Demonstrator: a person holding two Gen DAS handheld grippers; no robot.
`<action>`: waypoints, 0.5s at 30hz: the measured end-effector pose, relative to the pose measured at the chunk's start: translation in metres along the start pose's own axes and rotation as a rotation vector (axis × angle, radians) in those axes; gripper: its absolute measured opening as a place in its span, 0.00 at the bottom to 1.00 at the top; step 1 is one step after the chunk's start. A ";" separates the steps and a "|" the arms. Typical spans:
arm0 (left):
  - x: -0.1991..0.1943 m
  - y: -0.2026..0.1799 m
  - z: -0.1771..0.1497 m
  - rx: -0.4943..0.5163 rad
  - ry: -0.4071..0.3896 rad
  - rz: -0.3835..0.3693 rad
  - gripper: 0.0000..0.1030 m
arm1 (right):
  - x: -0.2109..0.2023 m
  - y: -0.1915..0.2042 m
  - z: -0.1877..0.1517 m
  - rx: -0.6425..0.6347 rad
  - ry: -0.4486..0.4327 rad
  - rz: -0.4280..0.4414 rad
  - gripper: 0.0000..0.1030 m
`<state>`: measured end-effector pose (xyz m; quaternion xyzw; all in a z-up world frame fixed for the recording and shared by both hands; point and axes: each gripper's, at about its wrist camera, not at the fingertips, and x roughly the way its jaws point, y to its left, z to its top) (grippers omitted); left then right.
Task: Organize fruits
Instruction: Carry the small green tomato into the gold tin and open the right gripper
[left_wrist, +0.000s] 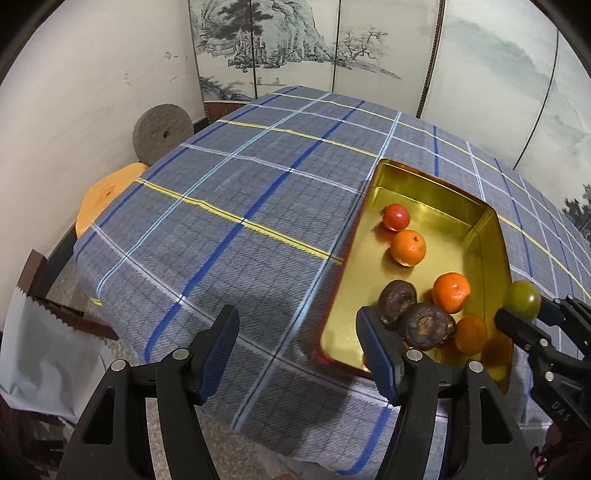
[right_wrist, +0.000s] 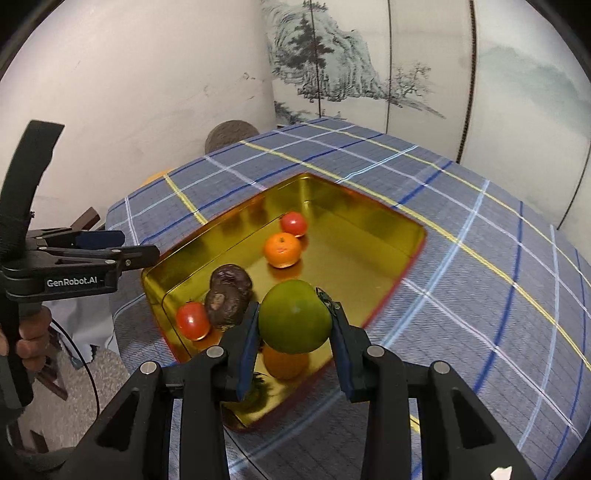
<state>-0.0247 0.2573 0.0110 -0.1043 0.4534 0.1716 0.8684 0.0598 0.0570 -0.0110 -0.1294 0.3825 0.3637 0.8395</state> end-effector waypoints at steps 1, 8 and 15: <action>-0.001 0.002 -0.001 -0.001 0.000 0.000 0.64 | 0.003 0.002 0.000 -0.004 0.004 0.000 0.33; -0.001 0.011 -0.004 0.007 -0.004 -0.002 0.65 | 0.018 0.012 0.001 -0.014 0.036 -0.001 0.33; -0.001 0.012 -0.006 0.014 -0.001 -0.007 0.65 | 0.028 0.016 0.003 -0.015 0.056 -0.028 0.33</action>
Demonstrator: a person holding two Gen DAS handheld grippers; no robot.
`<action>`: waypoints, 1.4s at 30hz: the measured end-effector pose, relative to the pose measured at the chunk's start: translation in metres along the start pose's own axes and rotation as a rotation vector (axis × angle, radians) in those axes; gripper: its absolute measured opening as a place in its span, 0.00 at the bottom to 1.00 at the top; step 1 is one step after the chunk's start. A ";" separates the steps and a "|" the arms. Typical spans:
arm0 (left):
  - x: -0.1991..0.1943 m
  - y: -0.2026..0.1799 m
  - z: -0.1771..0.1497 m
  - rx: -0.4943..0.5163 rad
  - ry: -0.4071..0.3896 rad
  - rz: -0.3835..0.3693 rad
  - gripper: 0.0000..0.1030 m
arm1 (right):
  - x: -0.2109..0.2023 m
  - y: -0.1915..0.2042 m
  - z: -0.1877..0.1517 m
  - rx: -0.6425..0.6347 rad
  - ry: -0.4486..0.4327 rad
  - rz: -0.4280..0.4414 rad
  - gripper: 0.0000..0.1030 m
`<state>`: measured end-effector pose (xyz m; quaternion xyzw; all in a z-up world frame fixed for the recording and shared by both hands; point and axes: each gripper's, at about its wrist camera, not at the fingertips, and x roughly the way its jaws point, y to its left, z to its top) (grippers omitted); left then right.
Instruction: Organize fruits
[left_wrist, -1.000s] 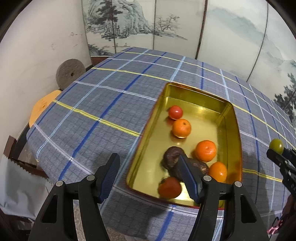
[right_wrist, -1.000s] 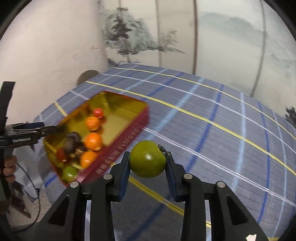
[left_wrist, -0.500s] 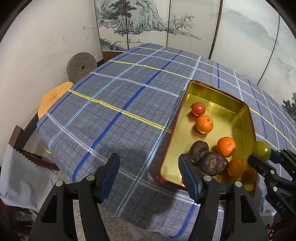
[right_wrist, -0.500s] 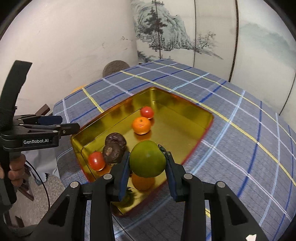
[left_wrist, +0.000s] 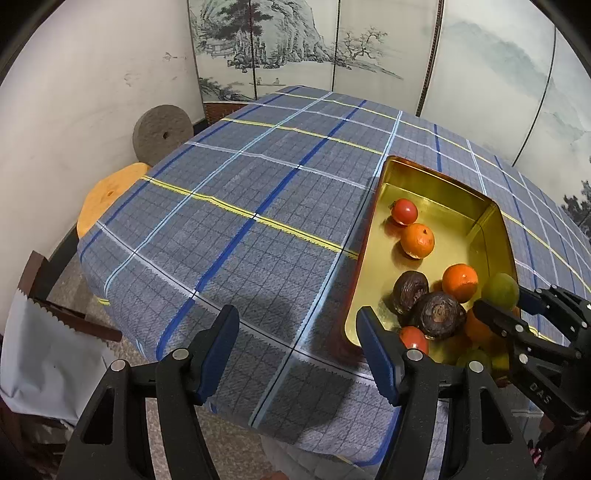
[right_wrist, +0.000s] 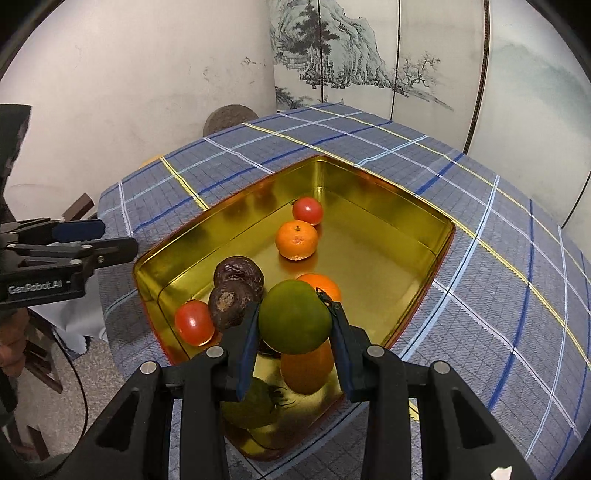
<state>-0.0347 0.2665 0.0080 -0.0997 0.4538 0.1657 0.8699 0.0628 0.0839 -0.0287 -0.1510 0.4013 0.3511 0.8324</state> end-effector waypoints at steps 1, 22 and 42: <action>0.000 0.001 -0.001 0.002 0.000 -0.001 0.65 | 0.002 0.000 0.000 0.004 0.004 -0.006 0.33; -0.002 -0.005 -0.010 0.028 0.010 -0.015 0.65 | 0.022 0.004 0.001 0.071 0.059 -0.040 0.34; -0.018 -0.037 -0.016 0.099 0.004 -0.035 0.65 | -0.036 0.006 -0.012 0.132 0.044 -0.083 0.96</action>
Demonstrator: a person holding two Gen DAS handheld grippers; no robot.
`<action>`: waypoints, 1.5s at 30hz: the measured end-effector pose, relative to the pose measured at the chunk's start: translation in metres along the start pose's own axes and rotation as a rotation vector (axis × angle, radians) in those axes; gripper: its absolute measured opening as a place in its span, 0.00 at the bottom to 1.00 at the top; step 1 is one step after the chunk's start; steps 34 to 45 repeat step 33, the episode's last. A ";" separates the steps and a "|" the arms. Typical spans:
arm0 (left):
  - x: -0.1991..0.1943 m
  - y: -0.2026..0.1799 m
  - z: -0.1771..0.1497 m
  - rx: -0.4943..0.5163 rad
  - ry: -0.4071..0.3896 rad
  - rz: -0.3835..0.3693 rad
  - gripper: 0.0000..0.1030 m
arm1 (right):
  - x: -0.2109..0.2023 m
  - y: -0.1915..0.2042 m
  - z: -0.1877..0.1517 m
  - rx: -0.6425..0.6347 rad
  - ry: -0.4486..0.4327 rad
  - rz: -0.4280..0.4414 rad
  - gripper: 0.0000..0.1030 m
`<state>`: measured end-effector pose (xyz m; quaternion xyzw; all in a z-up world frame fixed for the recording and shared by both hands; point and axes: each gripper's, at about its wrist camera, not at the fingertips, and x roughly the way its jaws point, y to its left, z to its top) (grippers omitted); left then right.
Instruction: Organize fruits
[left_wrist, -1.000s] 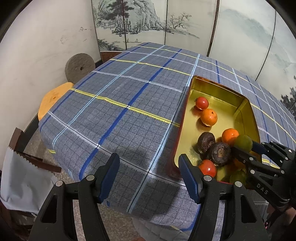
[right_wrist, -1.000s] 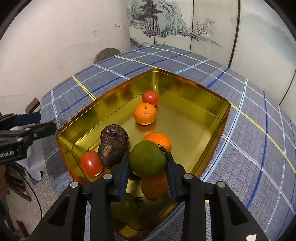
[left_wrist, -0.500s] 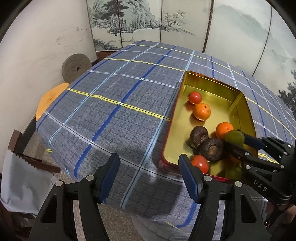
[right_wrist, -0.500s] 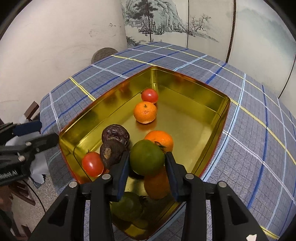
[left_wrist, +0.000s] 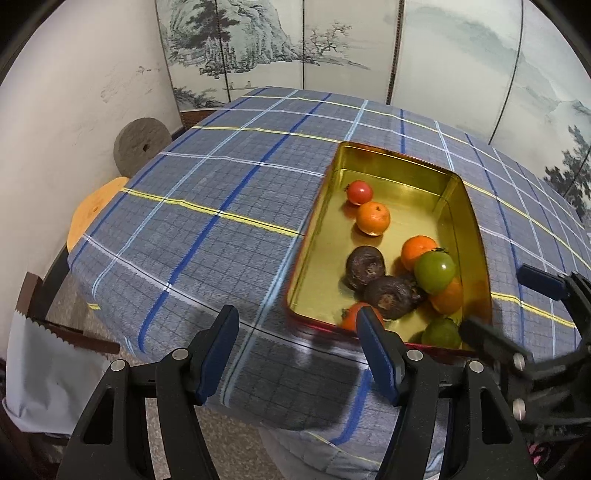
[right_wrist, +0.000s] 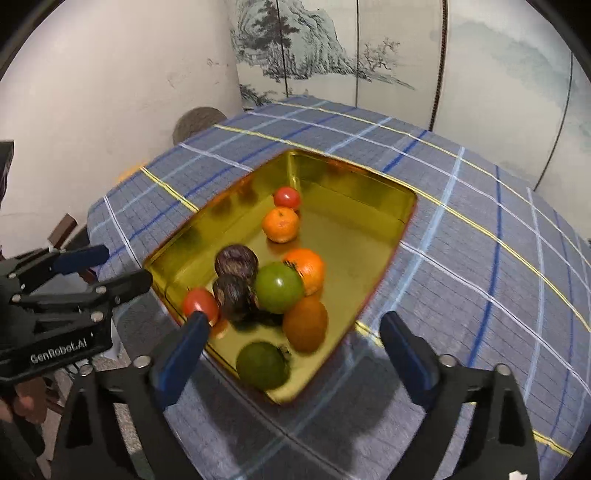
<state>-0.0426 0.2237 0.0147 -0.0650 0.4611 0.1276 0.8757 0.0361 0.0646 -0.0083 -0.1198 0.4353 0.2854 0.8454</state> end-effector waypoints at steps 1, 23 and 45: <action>0.000 -0.001 -0.001 0.003 0.001 0.000 0.65 | -0.002 -0.001 -0.002 0.004 0.009 0.006 1.00; 0.002 -0.033 -0.003 0.064 0.026 -0.020 0.65 | -0.001 -0.001 -0.032 0.012 0.112 -0.016 1.00; 0.001 -0.039 -0.003 0.076 0.033 -0.037 0.65 | 0.000 -0.007 -0.031 0.023 0.116 -0.015 1.00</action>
